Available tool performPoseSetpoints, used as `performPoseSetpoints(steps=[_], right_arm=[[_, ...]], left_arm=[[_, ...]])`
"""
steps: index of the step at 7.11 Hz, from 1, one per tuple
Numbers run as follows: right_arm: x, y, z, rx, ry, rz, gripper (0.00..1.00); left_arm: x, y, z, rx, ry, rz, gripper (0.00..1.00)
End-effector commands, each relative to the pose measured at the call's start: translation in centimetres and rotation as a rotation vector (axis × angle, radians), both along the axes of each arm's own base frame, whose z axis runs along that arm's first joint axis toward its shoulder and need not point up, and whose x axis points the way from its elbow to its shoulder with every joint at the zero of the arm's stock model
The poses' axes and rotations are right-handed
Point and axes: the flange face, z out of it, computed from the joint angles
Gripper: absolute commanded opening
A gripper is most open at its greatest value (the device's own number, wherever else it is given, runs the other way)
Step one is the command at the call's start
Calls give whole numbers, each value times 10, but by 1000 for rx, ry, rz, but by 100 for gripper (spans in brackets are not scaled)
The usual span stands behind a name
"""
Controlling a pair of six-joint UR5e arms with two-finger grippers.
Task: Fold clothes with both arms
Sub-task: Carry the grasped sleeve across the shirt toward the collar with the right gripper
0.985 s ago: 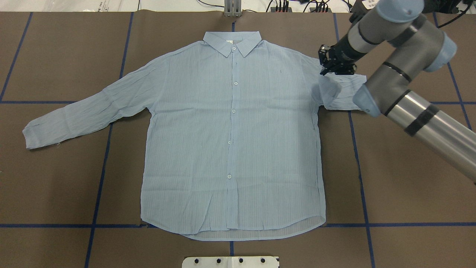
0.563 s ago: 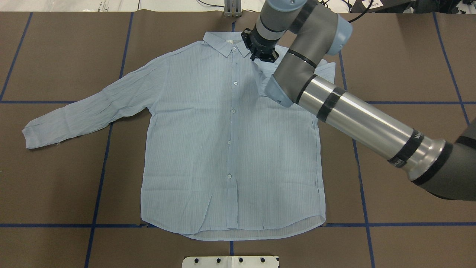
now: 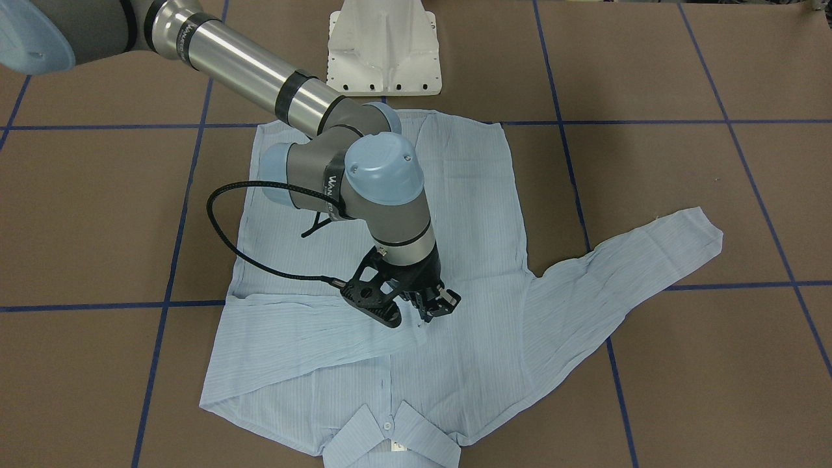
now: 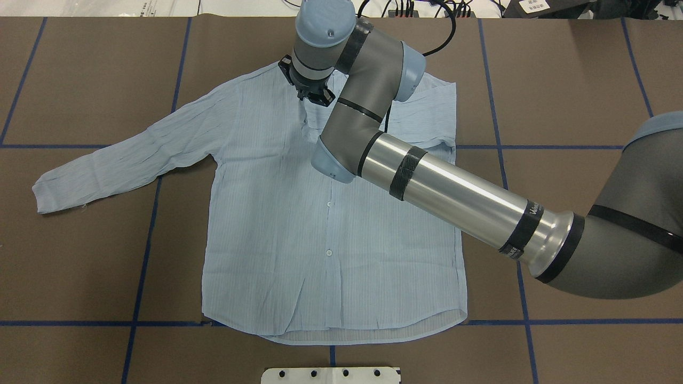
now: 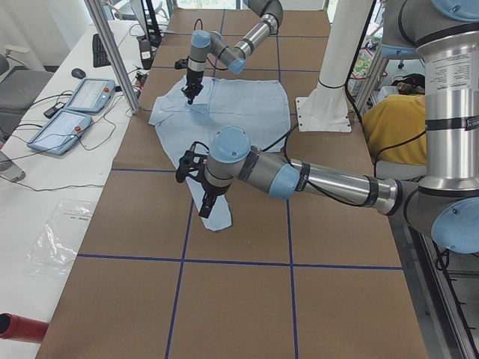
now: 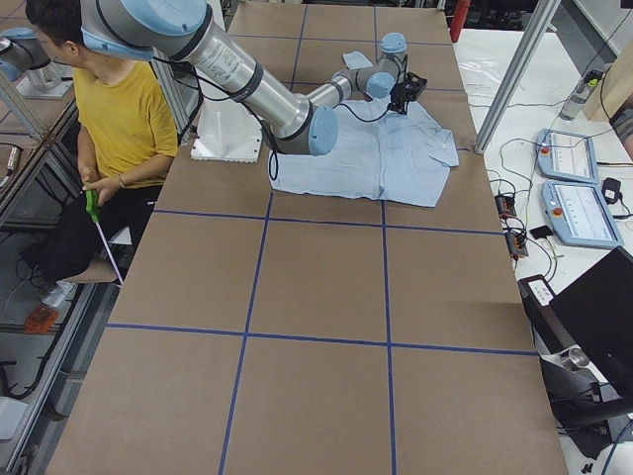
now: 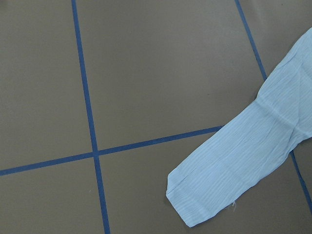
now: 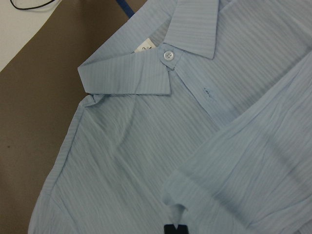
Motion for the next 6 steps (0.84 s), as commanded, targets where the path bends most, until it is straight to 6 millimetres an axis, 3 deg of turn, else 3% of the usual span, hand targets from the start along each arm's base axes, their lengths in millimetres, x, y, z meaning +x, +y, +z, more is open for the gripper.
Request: performPoseSetpoints(steps=[1,2,3,4,5,6], right_arm=[[-29,21,-9,8,6,33,0],[-31,24,-11,9,4,34,99],[-34,28,-16,-7,-9,50,100],[-35,36,-33,-23,-42,77,100],[-16,52,-74,-7,-118,87,100],[15,72,-105,-19,-102,84,100]], left_arm=[[0,0,0,0,-1,2,100],[1,0,4,-7,-5,0,100],[1,-2,15,-26,-10,1,100],[1,-4,27,-52,-11,0,100],[2,-9,44,-85,-13,1,100],[3,-8,41,-61,-12,6,100]])
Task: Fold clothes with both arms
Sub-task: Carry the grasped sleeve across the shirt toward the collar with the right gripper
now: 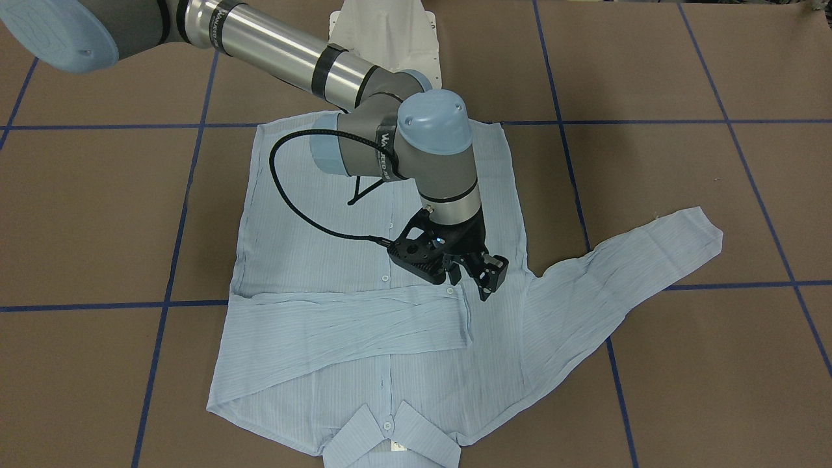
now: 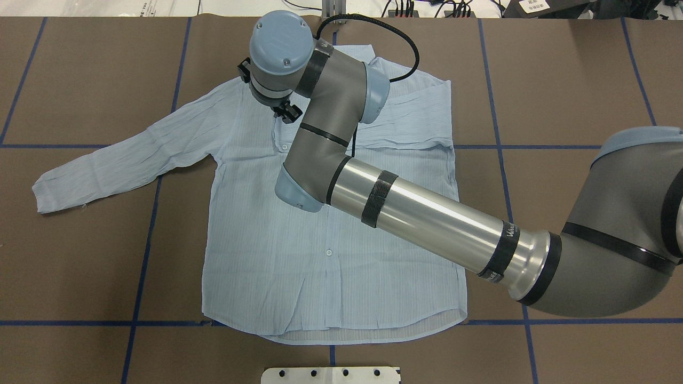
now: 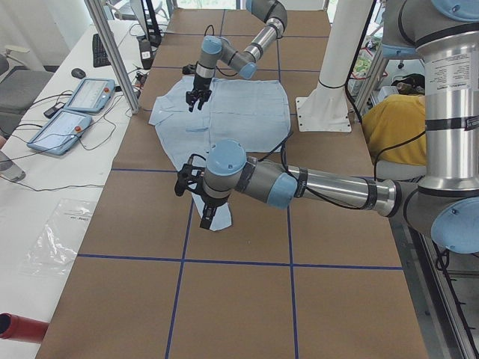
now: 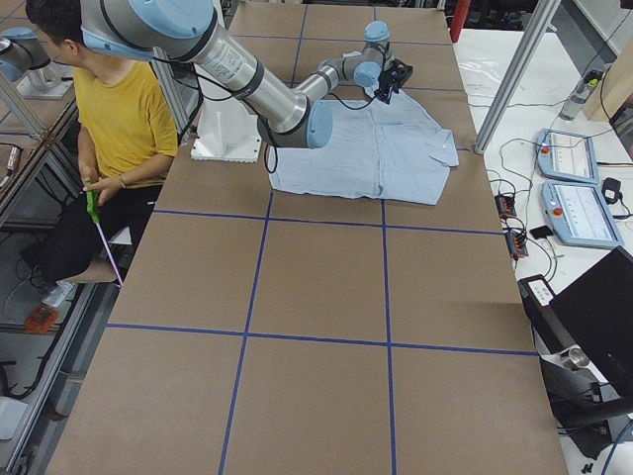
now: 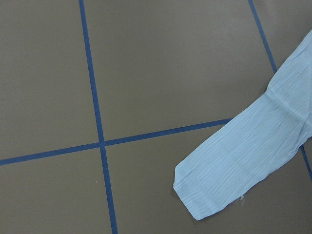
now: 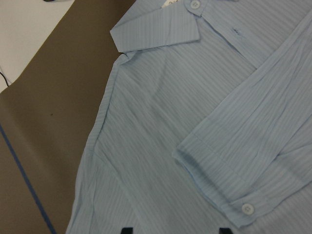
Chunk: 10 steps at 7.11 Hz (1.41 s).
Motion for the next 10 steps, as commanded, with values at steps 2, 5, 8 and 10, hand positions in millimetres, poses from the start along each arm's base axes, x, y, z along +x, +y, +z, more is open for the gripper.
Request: performPoseSetpoints(steps=[2,5,8,10], right_arm=[[79,39,-15,3,9,9,100],[151,22,63,167,111,-50,100],[159,30,68,201,113,-65,100],[158,30,80,208,132,-76,100]], left_arm=[[25,-7,15,2,11,48,100],[92,-59,76,-143,46,68,96],[161,-68,64,-170,54,146,100],[184,-71,76,-222,51,158,98]])
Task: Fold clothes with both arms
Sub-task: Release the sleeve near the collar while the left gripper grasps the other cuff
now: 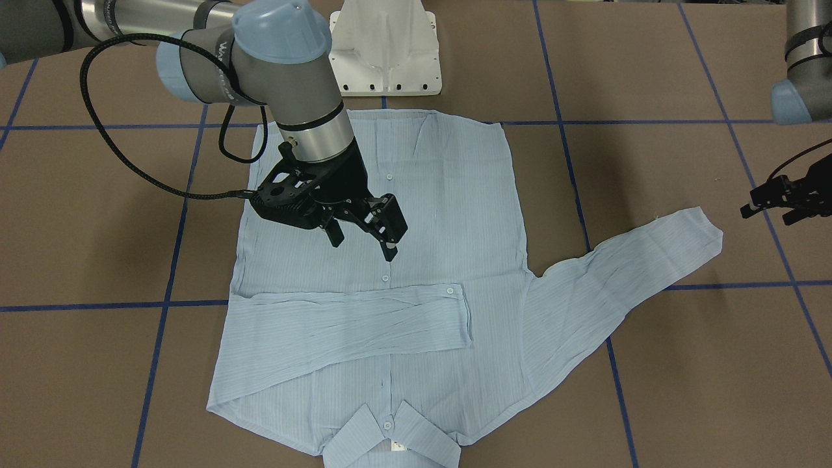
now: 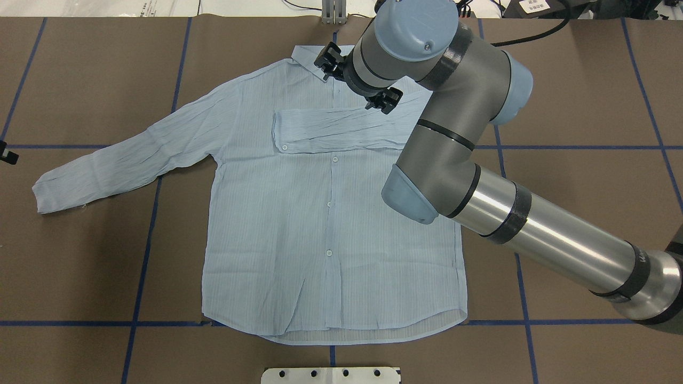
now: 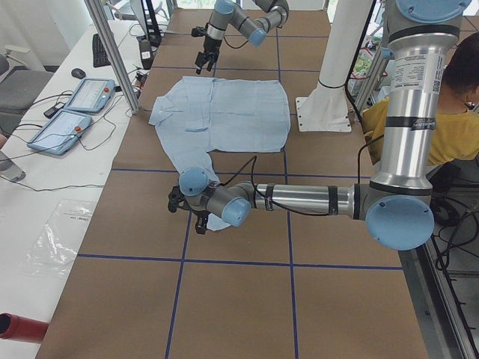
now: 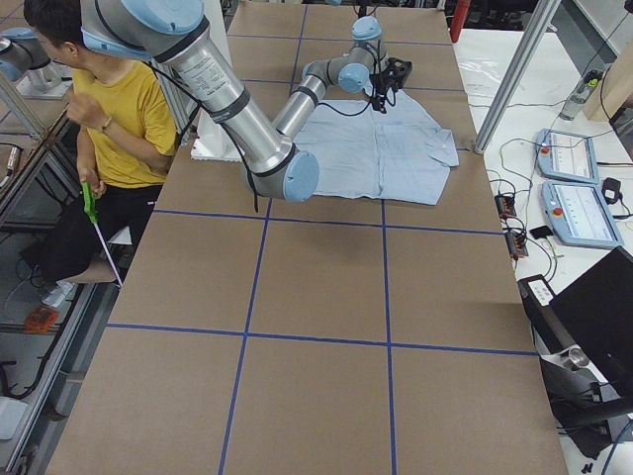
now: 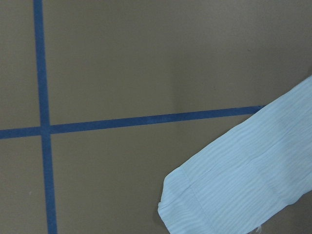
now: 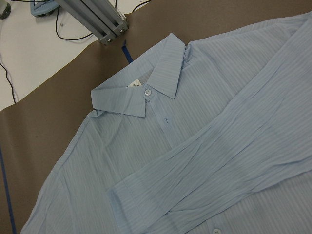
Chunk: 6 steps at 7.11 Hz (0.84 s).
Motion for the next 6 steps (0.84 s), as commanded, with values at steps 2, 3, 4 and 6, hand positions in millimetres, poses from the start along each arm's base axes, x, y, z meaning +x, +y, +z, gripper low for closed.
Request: performPoseSetpoints(steps=[2,3,4,6], right_arm=[[1,0,8,23,15,-8,100],[-1,1,17,14,25,-9,100],[-1,1,20,13,28,-10,100],[-2,0,30,13,39,-11,100]], left_arm=[[42,-8,17,-41,-9,55,88],[50,-7,27,-57,-21,69,85],[58,-8,30,-60,-23,82,85],[58,-6,42,-79,-32,83,79]])
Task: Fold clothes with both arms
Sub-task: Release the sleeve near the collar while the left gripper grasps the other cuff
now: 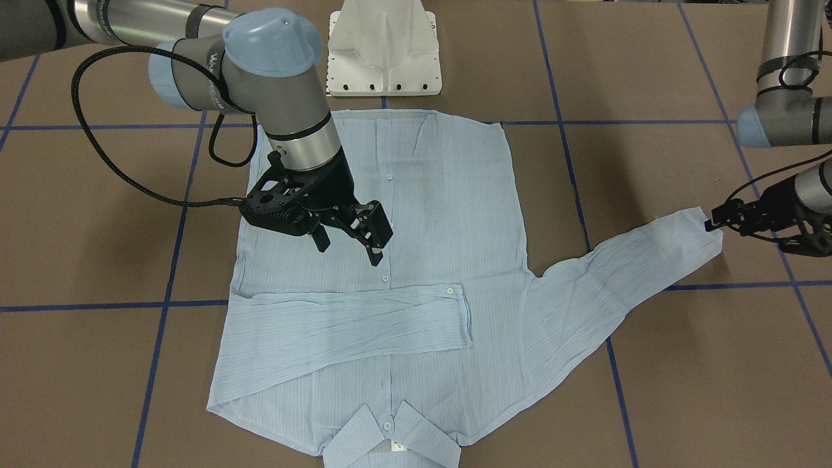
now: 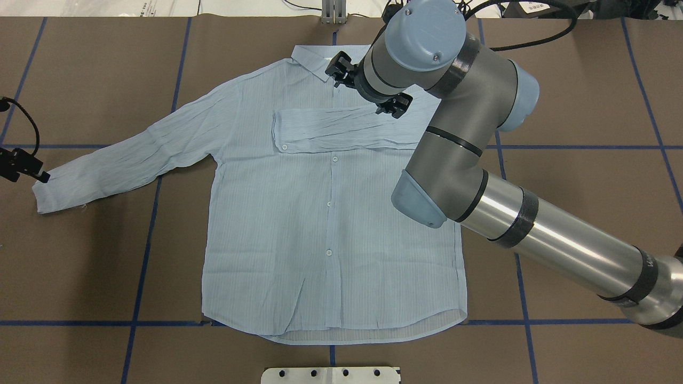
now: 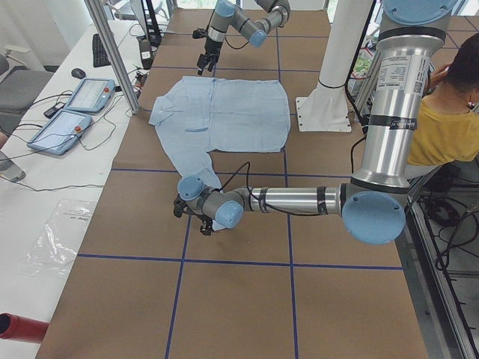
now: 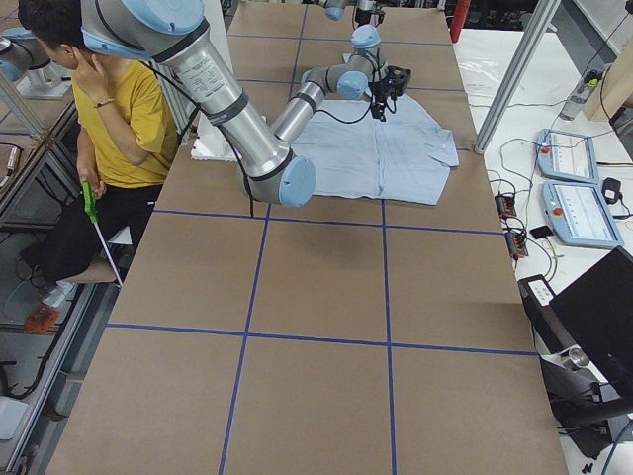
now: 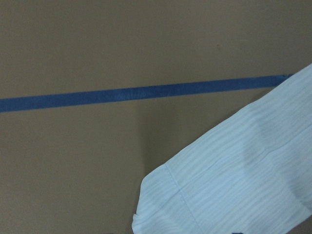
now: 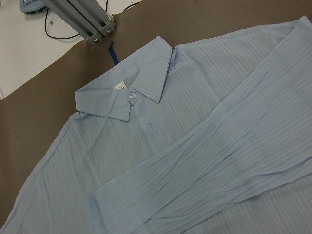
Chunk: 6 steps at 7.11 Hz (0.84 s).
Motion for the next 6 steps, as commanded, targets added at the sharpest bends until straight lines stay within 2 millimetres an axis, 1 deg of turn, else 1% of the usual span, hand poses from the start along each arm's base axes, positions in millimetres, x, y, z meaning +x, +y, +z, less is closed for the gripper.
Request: performPoseSetpoints(steps=[1,2,4,6], right_arm=[[-1,0,12,14,-15,0,100],[-1,1,18,19,-21,0,100],[-1,0,20,16,-17,0,100],[-1,1,26,12,-13,0,100]], left_arm=[[4,-2,14,-6,-5,6,76],[3,-1,23,9,3,4,75],[4,0,23,9,8,7,55],[5,-1,23,11,4,6,56]])
